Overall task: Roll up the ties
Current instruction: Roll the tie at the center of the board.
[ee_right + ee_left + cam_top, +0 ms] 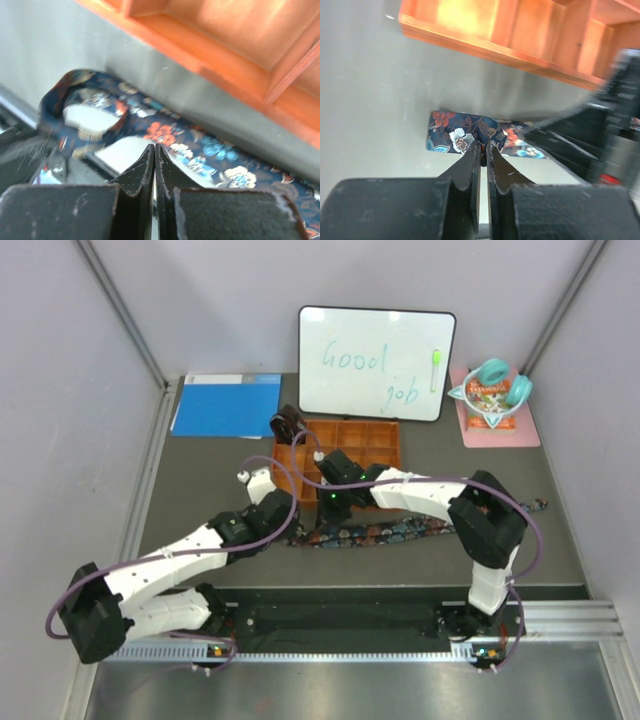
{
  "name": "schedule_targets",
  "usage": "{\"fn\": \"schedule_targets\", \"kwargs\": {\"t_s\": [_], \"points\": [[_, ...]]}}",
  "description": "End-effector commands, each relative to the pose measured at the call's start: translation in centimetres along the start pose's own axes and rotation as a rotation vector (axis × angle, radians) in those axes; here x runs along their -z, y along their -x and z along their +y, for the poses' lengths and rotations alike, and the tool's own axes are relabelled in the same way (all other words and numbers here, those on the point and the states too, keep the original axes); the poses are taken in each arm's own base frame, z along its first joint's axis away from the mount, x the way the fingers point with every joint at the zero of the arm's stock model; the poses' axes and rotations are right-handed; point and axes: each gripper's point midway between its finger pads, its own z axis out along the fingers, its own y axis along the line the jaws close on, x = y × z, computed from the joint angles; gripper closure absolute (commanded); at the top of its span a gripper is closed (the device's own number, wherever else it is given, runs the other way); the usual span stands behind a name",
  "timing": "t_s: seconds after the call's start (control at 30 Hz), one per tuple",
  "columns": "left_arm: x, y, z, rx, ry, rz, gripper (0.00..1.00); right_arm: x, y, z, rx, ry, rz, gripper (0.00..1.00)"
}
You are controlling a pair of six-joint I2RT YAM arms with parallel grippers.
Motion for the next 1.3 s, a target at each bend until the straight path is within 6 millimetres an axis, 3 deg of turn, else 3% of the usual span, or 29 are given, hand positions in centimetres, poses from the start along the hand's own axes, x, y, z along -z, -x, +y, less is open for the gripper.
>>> {"fn": "schedule_targets", "kwargs": {"t_s": [0.0, 0.2, 0.33, 0.57, 0.67, 0.77, 1.03, 1.17, 1.27], "points": [[1.2, 2.1, 1.0, -0.026, 0.040, -0.085, 1.00, 1.9, 0.1, 3.3, 0.014, 0.165, -0.016, 1.00], [3.4, 4.7, 2.5, -0.038, 0.025, -0.189, 1.00, 0.0, -0.6, 7.2, 0.028, 0.251, 0.008, 1.00], [3.8, 4.4, 4.2, -0.038, 0.033, -0.196, 1.00, -1.2, -0.4, 9.9, 0.036, 0.297, 0.017, 1.00], [4.0, 3.1, 6.9, 0.039, 0.042, -0.210, 1.00, -3.0, 0.3, 11.4, 0.033, 0.329, 0.023, 1.00], [4.3, 3.2, 7.7, 0.051, 0.054, -0.228, 0.99, -2.5, 0.2, 11.5, 0.039, 0.331, 0.028, 1.00], [4.4, 3.8, 8.3, 0.072, 0.075, -0.263, 0.99, -0.8, -0.1, 11.3, 0.038, 0.327, 0.016, 1.00], [3.9, 4.0, 9.3, 0.076, 0.141, -0.290, 1.00, 2.0, -2.3, 11.5, 0.031, 0.344, 0.045, 1.00], [4.0, 3.9, 9.4, 0.104, 0.140, -0.291, 1.00, 2.5, -1.4, 13.0, 0.041, 0.394, 0.021, 1.00], [4.1, 3.7, 9.4, 0.132, 0.120, -0.292, 1.00, 2.6, 0.2, 15.4, 0.053, 0.468, -0.003, 1.00]]}}
